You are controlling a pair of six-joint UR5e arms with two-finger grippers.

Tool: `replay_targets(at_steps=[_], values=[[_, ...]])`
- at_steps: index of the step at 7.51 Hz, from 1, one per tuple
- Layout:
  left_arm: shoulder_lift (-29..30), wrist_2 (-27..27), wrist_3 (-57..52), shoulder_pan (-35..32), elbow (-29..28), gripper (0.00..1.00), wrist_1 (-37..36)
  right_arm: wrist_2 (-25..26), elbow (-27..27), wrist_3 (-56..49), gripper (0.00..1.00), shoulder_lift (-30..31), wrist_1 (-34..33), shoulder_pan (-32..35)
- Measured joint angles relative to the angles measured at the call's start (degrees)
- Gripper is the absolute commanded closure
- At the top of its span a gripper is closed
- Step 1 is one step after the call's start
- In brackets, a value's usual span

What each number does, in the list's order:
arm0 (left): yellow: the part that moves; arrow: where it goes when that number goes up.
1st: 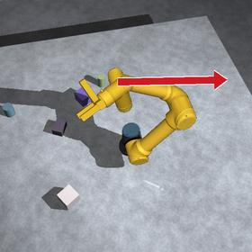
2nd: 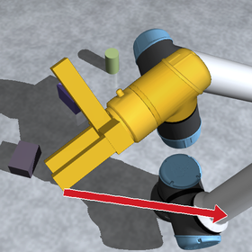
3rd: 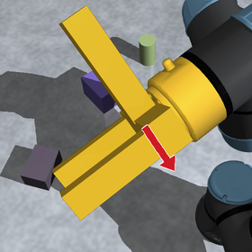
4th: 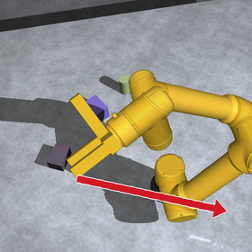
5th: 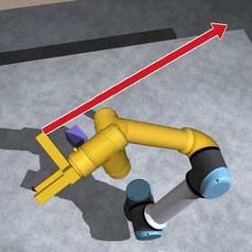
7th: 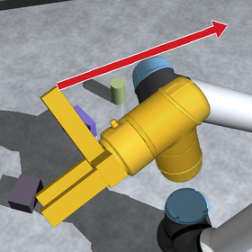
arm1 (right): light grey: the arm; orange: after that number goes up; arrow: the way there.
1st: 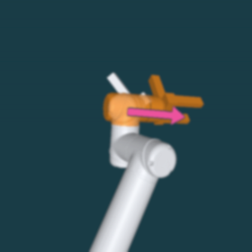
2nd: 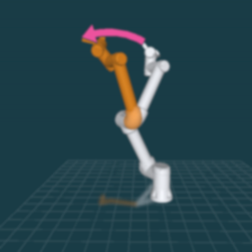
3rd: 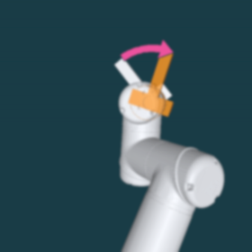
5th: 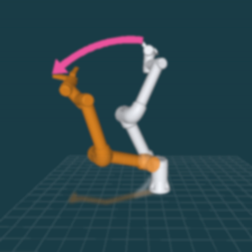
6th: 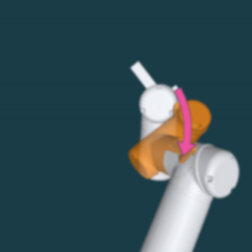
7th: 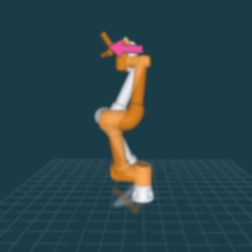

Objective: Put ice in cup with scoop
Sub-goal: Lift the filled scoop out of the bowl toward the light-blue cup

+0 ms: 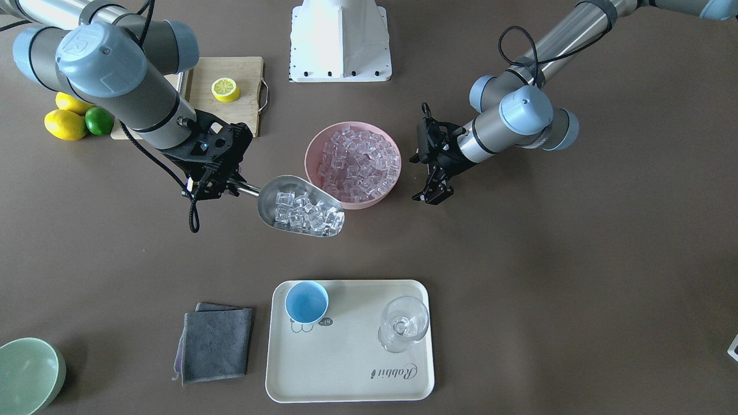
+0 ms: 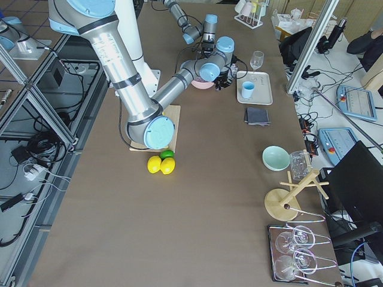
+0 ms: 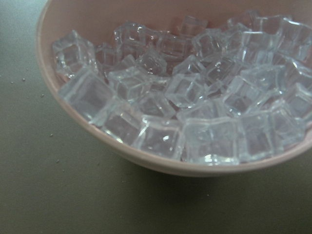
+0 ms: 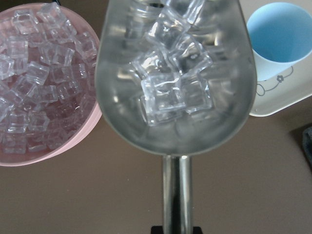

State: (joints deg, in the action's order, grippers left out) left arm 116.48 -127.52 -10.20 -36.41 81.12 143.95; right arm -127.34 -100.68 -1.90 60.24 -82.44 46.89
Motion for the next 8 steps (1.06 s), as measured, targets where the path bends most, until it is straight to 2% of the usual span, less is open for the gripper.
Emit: replay_targets(at_steps=[2,4,6,8], values=[[-0.8,-3.8,0.0,-2.0,0.9,0.02,-3.9,-0.1,0.3,6.2,1.00,-1.9,-6.4,1.8],[-3.6,-5.7,0.0,-4.1,5.6,0.02,-10.7,0.1,2.6,13.0,1.00,-7.5,-16.3,2.7],[-6.5,-8.1,0.0,-6.4,10.7,0.02,-18.8,-0.2,9.0,15.1,1.00,-14.9,-24.5,3.9],[-10.1,-9.2,0.0,-8.2,17.7,0.02,-30.3,-0.4,16.1,15.1,1.00,-20.7,-29.1,4.4]])
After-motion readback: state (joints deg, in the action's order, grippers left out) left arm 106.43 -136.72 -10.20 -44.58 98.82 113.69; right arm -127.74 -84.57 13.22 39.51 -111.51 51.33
